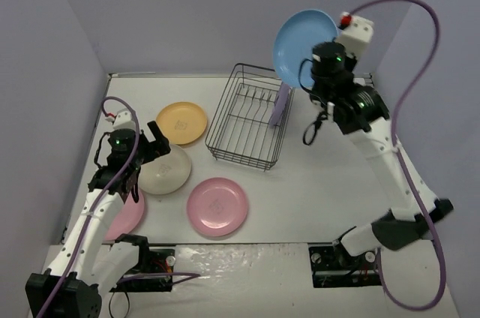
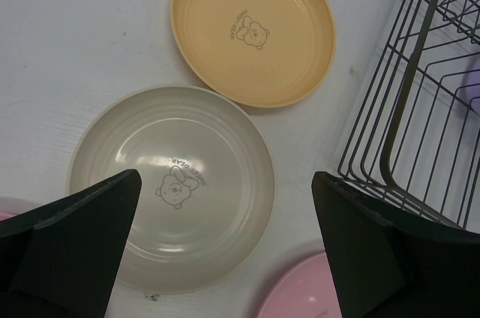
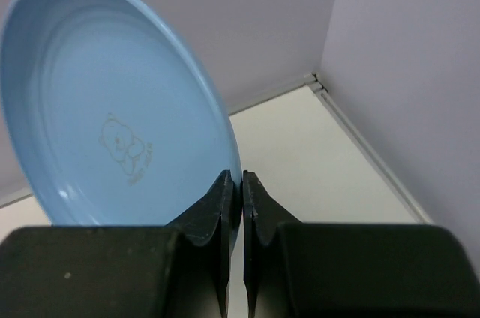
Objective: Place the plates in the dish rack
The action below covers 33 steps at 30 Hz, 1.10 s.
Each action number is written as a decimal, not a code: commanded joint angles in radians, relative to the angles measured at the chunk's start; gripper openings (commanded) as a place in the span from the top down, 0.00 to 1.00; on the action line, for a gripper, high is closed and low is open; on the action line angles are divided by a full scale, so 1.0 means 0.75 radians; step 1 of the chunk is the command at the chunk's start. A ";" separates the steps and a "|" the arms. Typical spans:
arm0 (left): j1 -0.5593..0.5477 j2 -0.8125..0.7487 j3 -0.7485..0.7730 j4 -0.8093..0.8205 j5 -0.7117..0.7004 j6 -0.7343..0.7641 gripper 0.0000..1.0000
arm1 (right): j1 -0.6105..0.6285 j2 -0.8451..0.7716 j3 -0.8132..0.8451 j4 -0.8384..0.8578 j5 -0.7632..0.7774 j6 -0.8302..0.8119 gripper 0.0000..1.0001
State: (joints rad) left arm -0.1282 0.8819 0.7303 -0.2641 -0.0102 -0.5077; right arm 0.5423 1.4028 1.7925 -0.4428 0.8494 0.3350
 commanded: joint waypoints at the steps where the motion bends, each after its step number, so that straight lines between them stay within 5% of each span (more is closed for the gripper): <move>1: 0.014 0.017 0.084 0.083 -0.061 0.033 0.03 | 0.197 0.438 0.502 -0.009 0.599 -0.404 1.00; 3: 0.019 0.023 0.083 0.084 -0.069 0.038 0.03 | 0.244 0.536 0.559 0.186 0.755 -0.606 1.00; 5: 0.026 0.024 0.081 0.082 -0.073 0.045 0.03 | 0.315 0.636 0.439 0.916 1.005 -1.066 1.00; 6: 0.026 0.023 0.079 0.080 -0.078 0.047 0.03 | 0.329 0.643 0.334 1.354 1.030 -1.657 1.00; 7: 0.027 0.021 0.075 0.080 -0.077 0.048 0.03 | 0.342 0.699 0.279 1.770 1.034 -1.976 1.00; 9: 0.031 0.018 0.067 0.083 -0.066 0.048 0.03 | 0.349 0.848 0.409 2.228 1.067 -2.397 1.00; 18: 0.053 -0.002 0.051 0.083 -0.040 0.047 0.03 | 0.380 1.437 1.021 2.150 1.002 -2.723 1.00; 25: 0.056 0.009 0.045 0.102 -0.001 0.041 0.03 | 0.381 1.390 0.904 2.008 0.972 -2.658 1.00; 33: 0.056 0.012 0.043 0.099 -0.001 0.041 0.03 | 0.376 1.507 0.821 2.220 0.910 -3.070 1.00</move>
State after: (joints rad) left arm -0.0940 0.8963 0.7387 -0.2493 -0.0184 -0.4816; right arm 0.8265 2.5460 2.4411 1.0431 1.4768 -1.7766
